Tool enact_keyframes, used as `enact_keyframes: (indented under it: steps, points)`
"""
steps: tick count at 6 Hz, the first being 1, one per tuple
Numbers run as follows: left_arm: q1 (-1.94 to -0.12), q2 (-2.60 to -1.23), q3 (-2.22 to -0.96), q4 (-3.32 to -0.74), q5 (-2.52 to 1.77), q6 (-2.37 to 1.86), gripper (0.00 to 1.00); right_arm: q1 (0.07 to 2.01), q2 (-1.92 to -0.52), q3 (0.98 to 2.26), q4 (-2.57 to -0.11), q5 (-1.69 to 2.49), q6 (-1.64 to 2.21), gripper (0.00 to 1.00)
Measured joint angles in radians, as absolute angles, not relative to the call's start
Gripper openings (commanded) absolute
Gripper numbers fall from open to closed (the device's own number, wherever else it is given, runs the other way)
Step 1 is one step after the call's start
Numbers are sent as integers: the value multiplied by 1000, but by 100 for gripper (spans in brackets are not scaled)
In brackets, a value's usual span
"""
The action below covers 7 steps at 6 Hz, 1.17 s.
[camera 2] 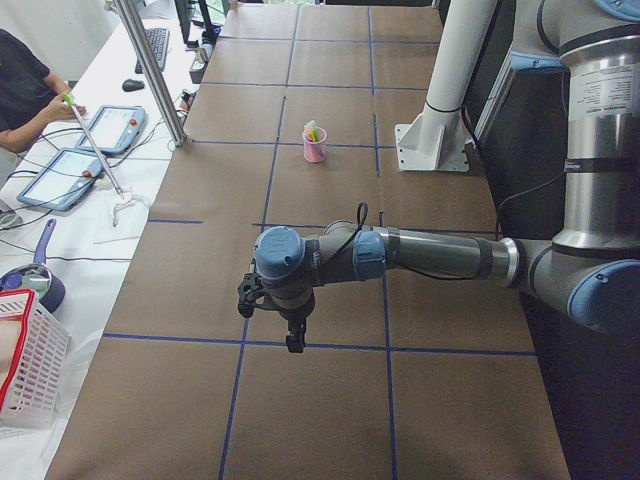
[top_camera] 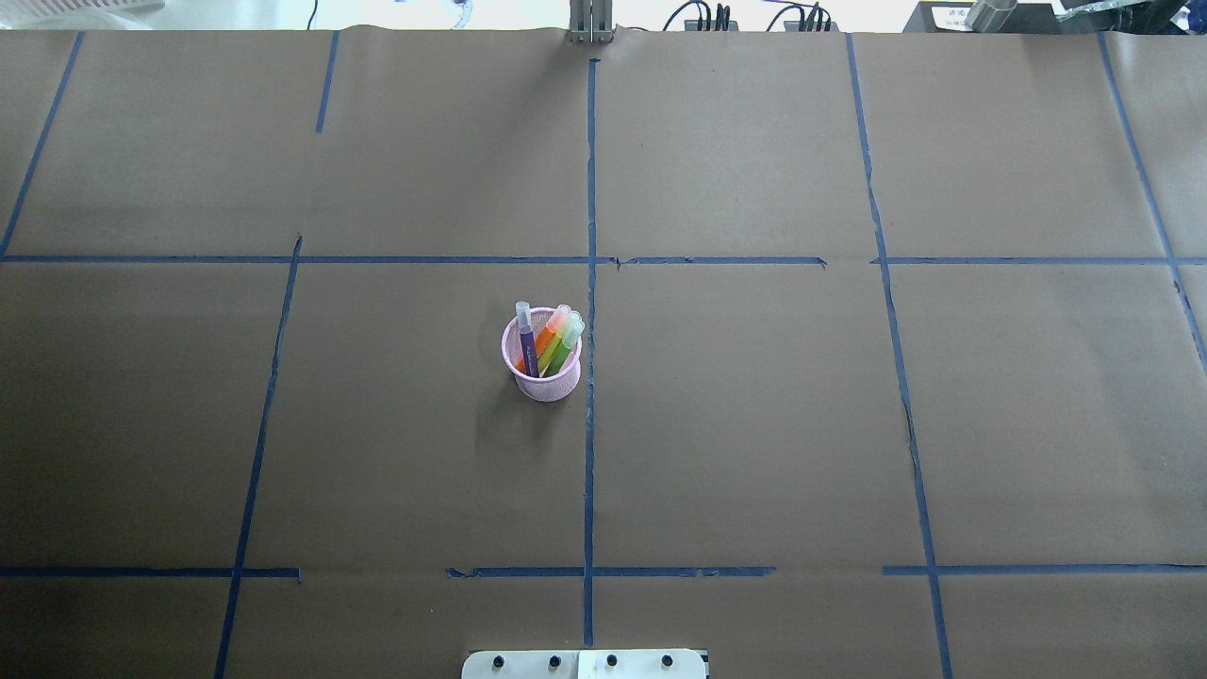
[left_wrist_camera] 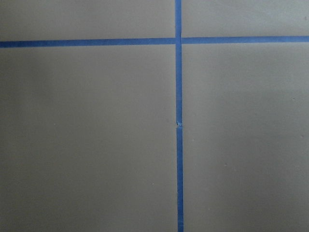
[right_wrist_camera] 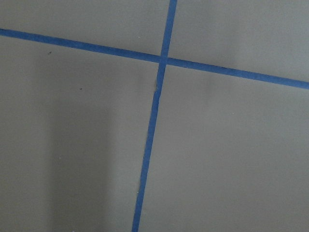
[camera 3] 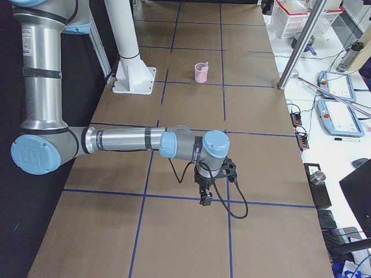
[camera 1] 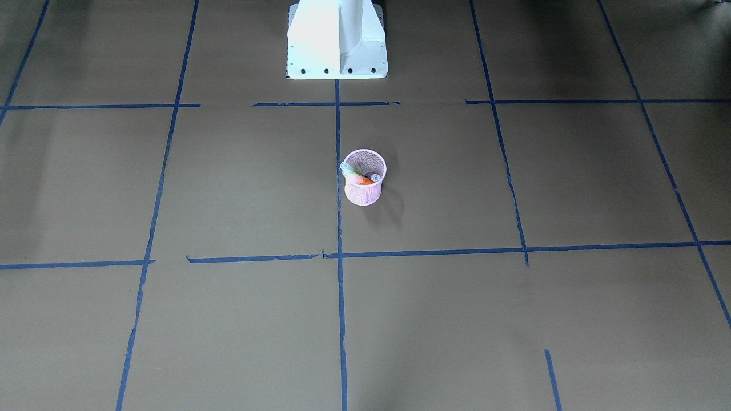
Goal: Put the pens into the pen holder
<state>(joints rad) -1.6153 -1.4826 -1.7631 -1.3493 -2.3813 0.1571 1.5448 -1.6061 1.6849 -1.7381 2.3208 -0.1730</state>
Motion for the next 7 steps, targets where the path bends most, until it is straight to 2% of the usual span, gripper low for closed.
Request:
enact_keyframes:
  steps: [7]
  points:
    - [-1584, -1483, -1666, -1546, -2380, 155, 100, 1545, -1623, 1672, -1681, 2336, -167, 100]
